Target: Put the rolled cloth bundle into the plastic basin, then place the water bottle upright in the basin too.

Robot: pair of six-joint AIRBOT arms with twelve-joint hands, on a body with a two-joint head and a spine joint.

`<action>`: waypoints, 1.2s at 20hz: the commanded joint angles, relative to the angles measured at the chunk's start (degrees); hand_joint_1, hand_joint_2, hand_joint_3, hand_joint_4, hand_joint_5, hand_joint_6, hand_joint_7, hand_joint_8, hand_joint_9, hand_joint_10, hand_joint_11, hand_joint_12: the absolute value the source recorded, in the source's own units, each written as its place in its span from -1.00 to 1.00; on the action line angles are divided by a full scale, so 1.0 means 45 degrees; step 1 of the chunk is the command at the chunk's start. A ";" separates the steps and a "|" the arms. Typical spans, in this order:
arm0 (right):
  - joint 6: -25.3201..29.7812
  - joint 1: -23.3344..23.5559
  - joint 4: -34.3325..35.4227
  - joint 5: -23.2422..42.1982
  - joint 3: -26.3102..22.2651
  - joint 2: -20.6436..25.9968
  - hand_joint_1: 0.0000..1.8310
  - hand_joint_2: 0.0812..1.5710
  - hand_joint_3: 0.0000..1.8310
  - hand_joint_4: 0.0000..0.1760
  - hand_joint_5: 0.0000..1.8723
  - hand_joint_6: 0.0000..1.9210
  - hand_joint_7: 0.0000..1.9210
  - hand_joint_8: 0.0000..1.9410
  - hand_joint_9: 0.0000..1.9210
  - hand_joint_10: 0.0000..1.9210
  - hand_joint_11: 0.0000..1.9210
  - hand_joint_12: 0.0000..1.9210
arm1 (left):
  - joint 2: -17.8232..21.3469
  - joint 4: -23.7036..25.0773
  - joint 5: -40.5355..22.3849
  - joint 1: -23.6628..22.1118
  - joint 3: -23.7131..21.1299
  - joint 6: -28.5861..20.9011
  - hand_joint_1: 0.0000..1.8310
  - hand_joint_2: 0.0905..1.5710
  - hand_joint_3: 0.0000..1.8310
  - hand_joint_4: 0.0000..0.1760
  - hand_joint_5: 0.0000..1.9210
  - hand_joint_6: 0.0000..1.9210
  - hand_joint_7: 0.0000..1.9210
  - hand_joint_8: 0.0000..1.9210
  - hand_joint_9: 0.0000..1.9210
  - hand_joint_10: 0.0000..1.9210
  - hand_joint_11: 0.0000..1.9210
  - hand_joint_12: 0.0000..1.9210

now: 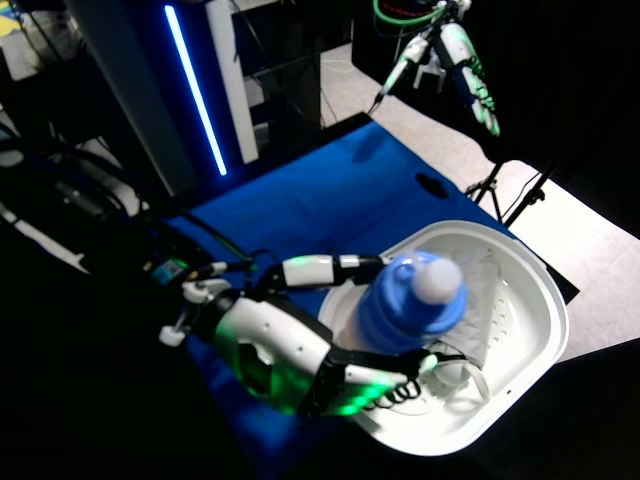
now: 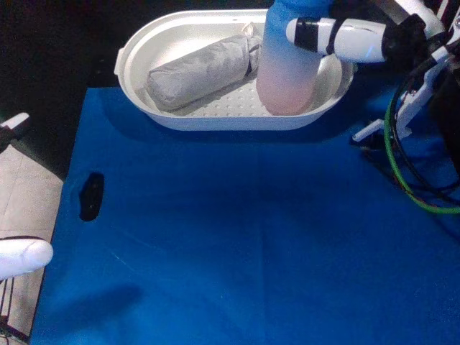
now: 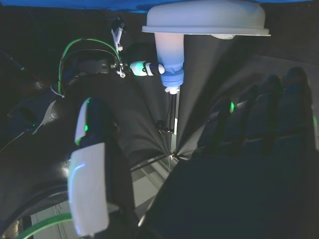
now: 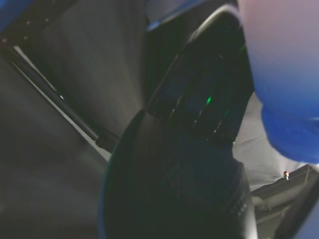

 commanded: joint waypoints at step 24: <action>-0.1188 -0.0386 -0.4331 0.2826 -0.4988 0.5577 -0.20 0.22 -1.00 1.00 -1.00 -1.00 -0.96 -1.00 -1.00 -1.00 -1.00 -0.99 | 0.0077 -0.0359 -0.1988 -0.0087 0.0151 -0.0187 -0.38 0.07 -1.00 0.68 -1.00 -1.00 -1.00 -1.00 -1.00 -1.00 -1.00 -1.00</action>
